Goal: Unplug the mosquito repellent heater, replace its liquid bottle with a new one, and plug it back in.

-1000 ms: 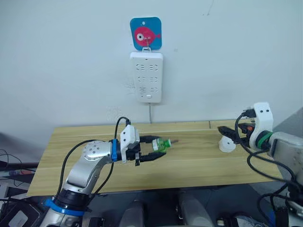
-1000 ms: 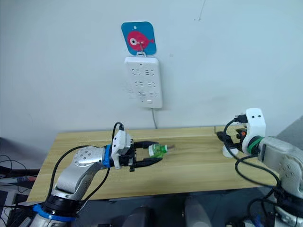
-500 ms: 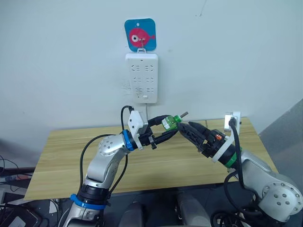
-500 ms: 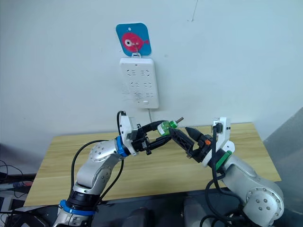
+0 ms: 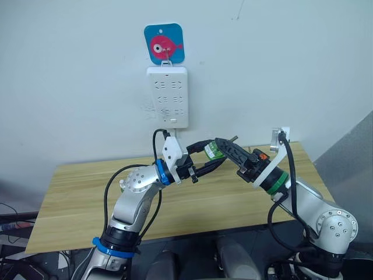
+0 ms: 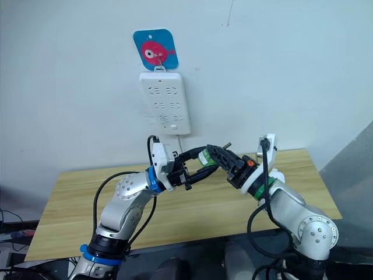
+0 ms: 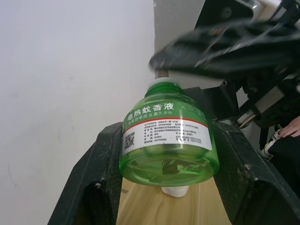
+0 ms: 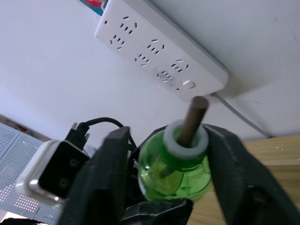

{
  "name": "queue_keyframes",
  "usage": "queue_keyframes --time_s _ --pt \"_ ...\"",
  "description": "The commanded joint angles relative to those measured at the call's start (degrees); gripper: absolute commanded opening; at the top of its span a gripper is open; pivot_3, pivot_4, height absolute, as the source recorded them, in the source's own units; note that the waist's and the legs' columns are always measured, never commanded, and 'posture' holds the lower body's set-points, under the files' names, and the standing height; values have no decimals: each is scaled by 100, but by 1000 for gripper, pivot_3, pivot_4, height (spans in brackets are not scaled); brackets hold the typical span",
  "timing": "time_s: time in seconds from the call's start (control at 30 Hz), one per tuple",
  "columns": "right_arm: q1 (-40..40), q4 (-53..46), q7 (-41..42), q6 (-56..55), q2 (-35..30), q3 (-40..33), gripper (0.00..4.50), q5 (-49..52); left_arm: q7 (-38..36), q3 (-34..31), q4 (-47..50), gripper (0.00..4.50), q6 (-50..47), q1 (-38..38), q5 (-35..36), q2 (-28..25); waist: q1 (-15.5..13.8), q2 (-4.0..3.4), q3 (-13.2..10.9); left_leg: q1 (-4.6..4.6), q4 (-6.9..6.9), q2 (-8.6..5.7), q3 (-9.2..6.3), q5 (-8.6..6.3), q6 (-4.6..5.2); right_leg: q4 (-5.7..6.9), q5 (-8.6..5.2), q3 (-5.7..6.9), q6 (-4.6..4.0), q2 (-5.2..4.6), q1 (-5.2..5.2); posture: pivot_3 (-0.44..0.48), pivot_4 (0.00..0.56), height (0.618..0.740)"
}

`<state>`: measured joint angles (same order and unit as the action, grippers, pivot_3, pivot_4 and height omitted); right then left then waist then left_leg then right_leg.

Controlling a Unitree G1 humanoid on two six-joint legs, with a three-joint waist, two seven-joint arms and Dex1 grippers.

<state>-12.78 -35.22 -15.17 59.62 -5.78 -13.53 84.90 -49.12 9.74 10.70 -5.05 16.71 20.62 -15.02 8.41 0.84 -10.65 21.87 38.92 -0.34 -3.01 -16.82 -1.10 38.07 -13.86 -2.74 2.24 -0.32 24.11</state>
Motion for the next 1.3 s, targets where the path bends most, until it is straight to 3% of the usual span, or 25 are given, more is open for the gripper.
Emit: queue_keyframes --time_s 0.03,0.07,0.3,0.33,0.5,0.57,0.63,0.73,0.87,1.13,1.3 --pt "-30 -177 12 -314 -150 416 989 464 12 130 209 2275 57 -25 -11 30 -1 0 0 0 0 1 0 0 0 0 0 0 0 0 0 -182 131 733" --pt "-27 -173 7 -387 -225 484 810 510 9 138 215 2275 68 -31 -17 29 -5 0 0 0 0 1 -2 0 0 1 0 1 0 0 0 -182 131 733" --pt "45 -167 13 -840 -685 831 812 680 -3 95 296 2275 -30 -96 3 -79 -9 0 1 0 1 0 1 0 0 0 0 -1 1 1 0 -178 132 733" --pt "66 -171 17 -898 -749 862 812 668 -18 72 303 2998 -49 -100 7 -132 -10 0 1 -1 1 1 1 0 0 1 0 -1 1 1 0 -177 133 733" --pt "197 -87 322 -1123 -1236 828 812 -134 45 -87 291 4471 -356 -215 -280 -728 -20 0 1 -2 1 3 -3 0 0 2 -3 2 5 4 -1 -169 144 733" --pt "230 58 558 -1315 -1442 945 812 -964 15 -92 330 4500 -418 -313 -435 -1037 -23 0 0 -4 1 3 0 0 0 1 -8 -1 14 4 0 -160 154 733" --pt "258 362 987 -1762 -1882 1468 812 -2505 -43 -40 468 4500 -594 -447 -507 -1309 -40 0 0 -4 1 3 1 0 0 0 -11 -1 19 4 0 -150 159 733" --pt "227 1259 1519 -2692 -2134 2117 812 -4285 0 42 755 4500 -802 -597 -574 -1490 -65 4 -2 -6 0 3 4 0 0 -4 -16 -1 26 3 0 -130 173 733" --pt "-242 3044 2076 -3916 -1827 2523 812 -5782 107 207 1181 4500 -1198 -704 -647 -1562 -104 7 -10 -7 0 3 7 0 0 -2 -11 -4 19 2 1 -103 190 733" --pt "-1280 6577 2295 -5664 -1017 2233 812 -7141 390 249 1813 4500 -1730 -976 -687 -1651 -253 2 -23 -15 -5 8 4 0 0 3 7 0 -12 2 0 -37 182 733" --pt "-1529 7538 2429 -6105 -732 1762 812 -7194 596 217 1917 4500 -1830 -1075 -680 -1601 -397 1 -24 -11 -6 4 0 0 0 2 11 4 -18 -8 1 -12 182 733"
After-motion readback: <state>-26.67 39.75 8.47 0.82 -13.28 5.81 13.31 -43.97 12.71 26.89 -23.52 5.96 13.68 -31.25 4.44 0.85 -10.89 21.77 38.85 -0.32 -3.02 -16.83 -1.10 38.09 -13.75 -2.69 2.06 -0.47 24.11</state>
